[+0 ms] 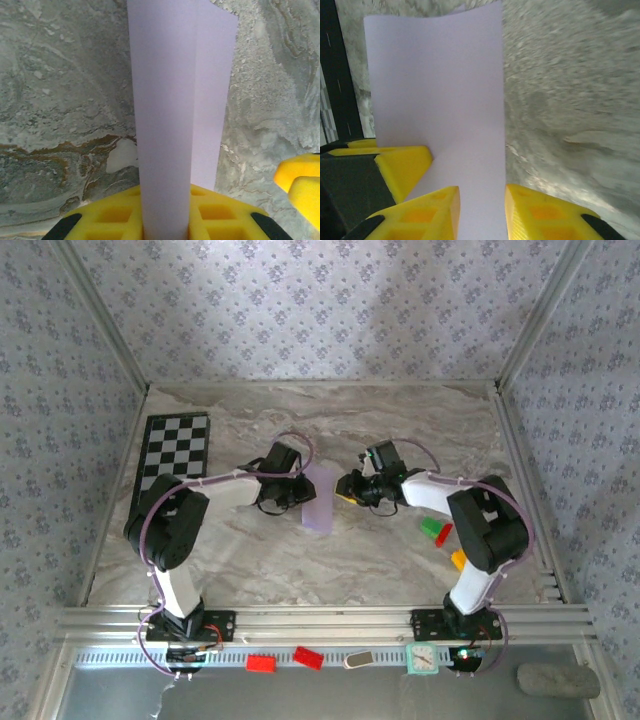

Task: Fold a paper plane with a square sheet of paper (pick it up from the middle)
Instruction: First fold the square sheet of paper in half at the center of the table.

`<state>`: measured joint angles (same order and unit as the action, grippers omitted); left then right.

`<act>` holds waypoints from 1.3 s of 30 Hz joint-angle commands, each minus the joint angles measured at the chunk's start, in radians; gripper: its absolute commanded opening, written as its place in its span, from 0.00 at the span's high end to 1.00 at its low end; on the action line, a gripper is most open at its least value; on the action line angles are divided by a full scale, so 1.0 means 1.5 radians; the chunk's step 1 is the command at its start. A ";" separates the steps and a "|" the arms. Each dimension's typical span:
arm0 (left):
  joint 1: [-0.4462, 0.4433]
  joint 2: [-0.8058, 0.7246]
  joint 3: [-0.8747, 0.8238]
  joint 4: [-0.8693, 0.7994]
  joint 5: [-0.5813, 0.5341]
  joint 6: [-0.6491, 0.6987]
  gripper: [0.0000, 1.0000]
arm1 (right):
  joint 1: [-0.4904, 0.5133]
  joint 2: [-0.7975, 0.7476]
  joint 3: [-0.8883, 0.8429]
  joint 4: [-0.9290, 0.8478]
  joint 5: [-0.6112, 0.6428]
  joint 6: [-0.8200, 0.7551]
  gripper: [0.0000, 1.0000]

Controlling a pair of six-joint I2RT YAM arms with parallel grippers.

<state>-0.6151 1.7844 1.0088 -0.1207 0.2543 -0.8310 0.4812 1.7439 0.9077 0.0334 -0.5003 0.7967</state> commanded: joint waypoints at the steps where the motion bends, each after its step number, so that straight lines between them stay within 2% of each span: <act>1: 0.002 0.012 -0.003 -0.008 -0.014 0.008 0.79 | 0.017 0.034 0.039 -0.011 -0.017 -0.001 0.73; 13: 0.001 0.019 0.005 -0.025 -0.013 0.012 0.78 | 0.044 0.116 0.104 -0.087 -0.009 -0.023 0.81; 20: 0.002 0.013 0.018 -0.052 -0.018 0.018 0.73 | 0.053 0.137 0.118 -0.141 0.022 -0.032 0.83; 27: 0.001 -0.021 0.034 -0.131 -0.076 0.022 0.59 | 0.054 0.145 0.124 -0.170 0.046 -0.029 0.83; 39: 0.000 -0.040 0.030 -0.171 -0.078 0.029 0.32 | 0.055 0.140 0.127 -0.134 0.016 -0.021 0.81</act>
<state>-0.6151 1.7573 1.0355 -0.3283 0.1593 -0.7967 0.5571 1.9301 1.0962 -0.1375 -0.4873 0.7689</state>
